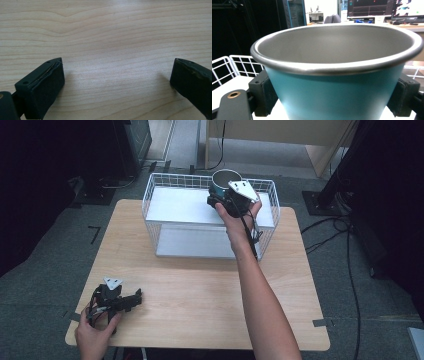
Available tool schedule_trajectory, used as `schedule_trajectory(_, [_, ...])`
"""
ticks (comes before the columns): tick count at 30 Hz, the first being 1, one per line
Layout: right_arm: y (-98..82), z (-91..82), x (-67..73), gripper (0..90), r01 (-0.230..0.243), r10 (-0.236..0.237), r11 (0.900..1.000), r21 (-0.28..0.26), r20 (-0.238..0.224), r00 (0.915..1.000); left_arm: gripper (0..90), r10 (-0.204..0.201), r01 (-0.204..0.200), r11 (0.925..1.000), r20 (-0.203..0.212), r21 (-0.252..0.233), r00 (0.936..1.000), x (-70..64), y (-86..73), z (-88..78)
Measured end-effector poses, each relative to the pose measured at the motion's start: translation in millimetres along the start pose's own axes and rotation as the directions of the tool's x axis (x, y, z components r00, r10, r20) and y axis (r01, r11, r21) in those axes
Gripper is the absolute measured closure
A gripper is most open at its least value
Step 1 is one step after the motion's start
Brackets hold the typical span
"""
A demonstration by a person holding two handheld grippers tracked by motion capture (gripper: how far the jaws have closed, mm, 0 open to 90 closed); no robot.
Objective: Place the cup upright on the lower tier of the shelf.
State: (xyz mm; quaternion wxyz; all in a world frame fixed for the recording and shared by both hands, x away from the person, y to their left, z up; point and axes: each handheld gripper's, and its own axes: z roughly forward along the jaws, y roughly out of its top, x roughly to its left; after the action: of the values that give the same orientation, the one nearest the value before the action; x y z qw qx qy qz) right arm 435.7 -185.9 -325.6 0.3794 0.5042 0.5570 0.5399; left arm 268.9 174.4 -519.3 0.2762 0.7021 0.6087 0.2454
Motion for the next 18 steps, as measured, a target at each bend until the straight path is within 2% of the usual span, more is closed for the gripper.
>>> schedule_trajectory(6, [1.9,-2.3,-4.8,7.6,-0.013,0.013,1.000,0.013,-0.041,0.9991,0.0,0.001,-0.001,1.0000,0.000,0.001,1.0000,0.0,0.0,-0.1])
schedule_trajectory(11, [1.9,-6.2,-7.7,2.1,-0.006,0.007,1.000,0.017,-0.051,0.9987,0.0,0.000,0.000,1.0000,0.000,0.001,1.0000,0.0,0.0,0.0])
schedule_trajectory(18, [0.1,-15.1,-13.3,1.4,-0.007,0.007,1.000,0.005,-0.056,0.9984,0.0,0.001,-0.001,1.0000,0.000,0.002,1.0000,0.0,0.0,-0.1])
